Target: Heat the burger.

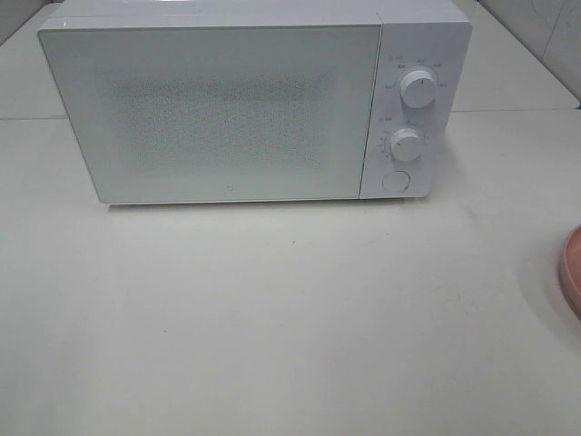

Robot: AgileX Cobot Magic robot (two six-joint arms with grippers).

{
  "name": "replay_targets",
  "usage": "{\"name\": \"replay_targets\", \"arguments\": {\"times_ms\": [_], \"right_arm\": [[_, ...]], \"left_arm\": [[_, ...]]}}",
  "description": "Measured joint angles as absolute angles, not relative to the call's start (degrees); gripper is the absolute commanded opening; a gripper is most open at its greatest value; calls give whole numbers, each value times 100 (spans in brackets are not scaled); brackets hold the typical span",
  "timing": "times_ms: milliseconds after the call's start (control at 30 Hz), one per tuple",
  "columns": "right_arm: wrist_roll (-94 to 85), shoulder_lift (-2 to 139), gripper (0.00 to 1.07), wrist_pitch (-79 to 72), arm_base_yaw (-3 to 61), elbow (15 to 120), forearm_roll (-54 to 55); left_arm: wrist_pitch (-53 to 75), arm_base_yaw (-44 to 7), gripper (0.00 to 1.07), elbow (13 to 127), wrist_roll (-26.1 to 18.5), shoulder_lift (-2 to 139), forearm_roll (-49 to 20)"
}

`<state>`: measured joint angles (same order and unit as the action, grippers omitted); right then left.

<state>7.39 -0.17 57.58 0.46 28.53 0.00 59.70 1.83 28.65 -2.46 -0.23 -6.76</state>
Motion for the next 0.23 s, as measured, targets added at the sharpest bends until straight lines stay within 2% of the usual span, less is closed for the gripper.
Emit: {"name": "replay_targets", "arguments": {"times_ms": [233], "right_arm": [[739,-17,75,5758,46,2853,0]], "left_arm": [[5970,183,90,2865,-246,-23,-676]]}}
